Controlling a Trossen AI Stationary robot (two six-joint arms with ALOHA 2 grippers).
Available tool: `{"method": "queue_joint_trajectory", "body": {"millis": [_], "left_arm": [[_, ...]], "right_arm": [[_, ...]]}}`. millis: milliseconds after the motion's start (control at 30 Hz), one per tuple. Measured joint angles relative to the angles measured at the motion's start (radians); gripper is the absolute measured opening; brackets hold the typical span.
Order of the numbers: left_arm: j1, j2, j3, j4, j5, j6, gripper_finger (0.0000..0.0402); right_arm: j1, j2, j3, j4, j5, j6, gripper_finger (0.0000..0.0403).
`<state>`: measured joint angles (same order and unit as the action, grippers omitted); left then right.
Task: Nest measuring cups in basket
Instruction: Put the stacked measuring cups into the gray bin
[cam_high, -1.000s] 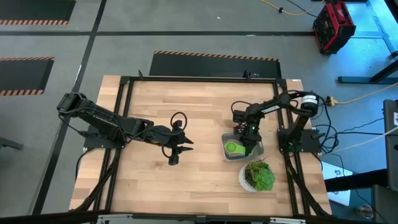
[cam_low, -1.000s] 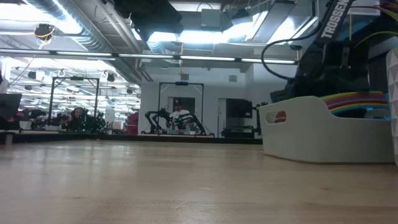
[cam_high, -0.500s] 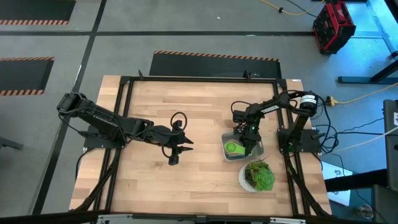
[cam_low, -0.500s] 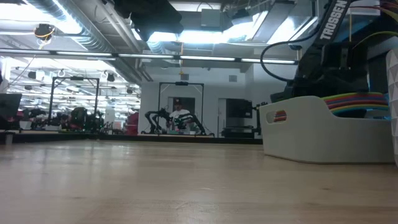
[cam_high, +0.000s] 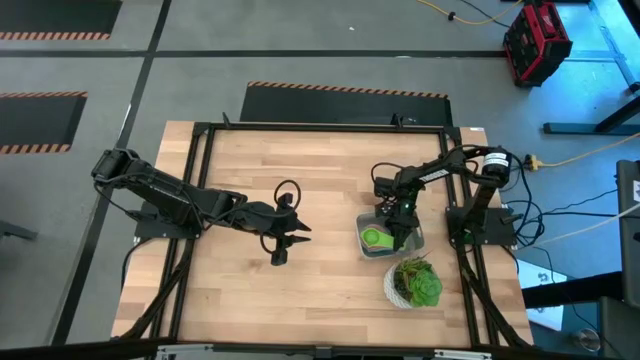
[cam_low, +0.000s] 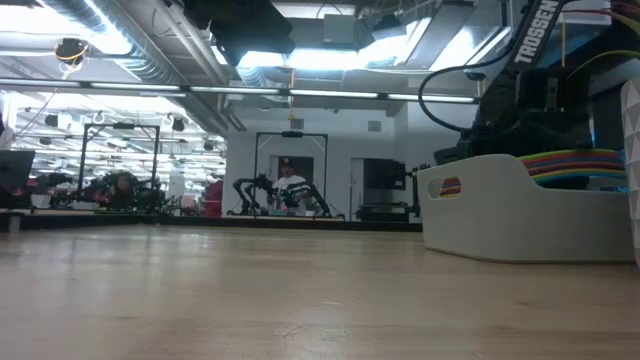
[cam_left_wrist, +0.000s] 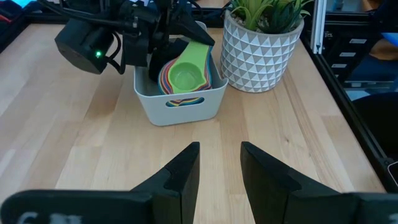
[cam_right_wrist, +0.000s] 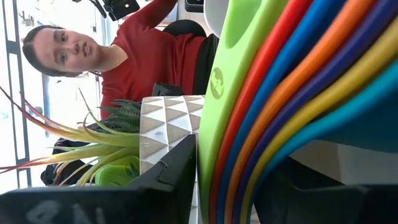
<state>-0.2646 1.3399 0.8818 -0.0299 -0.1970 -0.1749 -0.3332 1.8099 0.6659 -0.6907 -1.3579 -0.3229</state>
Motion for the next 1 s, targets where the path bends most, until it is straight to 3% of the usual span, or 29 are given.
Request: {"method": "queue_joint_trajectory", "body": {"millis": [1000], "left_arm": [[0.000, 0.000, 0.000, 0.000, 0.000, -0.006, 0.0110]], "right_arm": [[0.029, 0.000, -0.001, -0.001, 0.032, 0.003, 0.0129]]}}
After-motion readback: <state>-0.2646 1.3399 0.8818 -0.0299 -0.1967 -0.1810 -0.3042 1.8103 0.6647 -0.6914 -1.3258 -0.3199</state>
